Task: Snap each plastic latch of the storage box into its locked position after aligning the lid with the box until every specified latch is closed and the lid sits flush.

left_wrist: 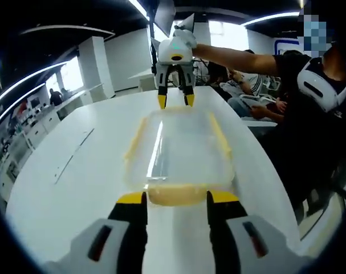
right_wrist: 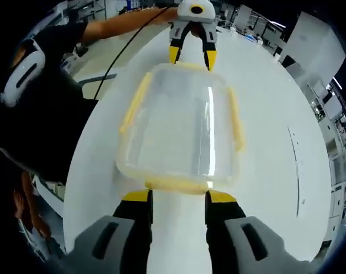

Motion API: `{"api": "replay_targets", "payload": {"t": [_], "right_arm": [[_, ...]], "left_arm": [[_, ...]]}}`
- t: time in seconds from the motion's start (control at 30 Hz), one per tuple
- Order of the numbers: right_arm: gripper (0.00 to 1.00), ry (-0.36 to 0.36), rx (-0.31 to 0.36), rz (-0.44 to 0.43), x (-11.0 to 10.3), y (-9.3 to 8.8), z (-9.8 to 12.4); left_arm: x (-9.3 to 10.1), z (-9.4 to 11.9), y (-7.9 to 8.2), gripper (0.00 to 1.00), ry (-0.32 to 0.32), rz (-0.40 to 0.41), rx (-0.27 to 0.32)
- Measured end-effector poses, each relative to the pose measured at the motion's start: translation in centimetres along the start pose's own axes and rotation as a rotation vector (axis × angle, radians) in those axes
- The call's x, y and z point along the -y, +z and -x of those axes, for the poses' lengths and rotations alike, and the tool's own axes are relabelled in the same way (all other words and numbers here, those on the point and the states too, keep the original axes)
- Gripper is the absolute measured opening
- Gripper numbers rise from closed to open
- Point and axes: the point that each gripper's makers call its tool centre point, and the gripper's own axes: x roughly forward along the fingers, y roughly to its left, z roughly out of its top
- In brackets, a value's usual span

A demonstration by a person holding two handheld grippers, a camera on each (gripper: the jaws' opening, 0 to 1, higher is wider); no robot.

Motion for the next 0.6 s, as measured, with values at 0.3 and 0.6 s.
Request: {"api": "replay_targets", "payload": {"t": [0.3,0.6], "right_arm": [[0.54,0.002,0.067,-0.005,-0.2,0.1,0.1],[0.75,-0.02,0.106,-0.035,0.0,-0.4,0.3]], "left_arm": [[0.0,0.6,-0.2,0.69,0.026,0.02,0.068],[-0.3,1.7,0.1,0.83,0.047,0.059,0.169]]}}
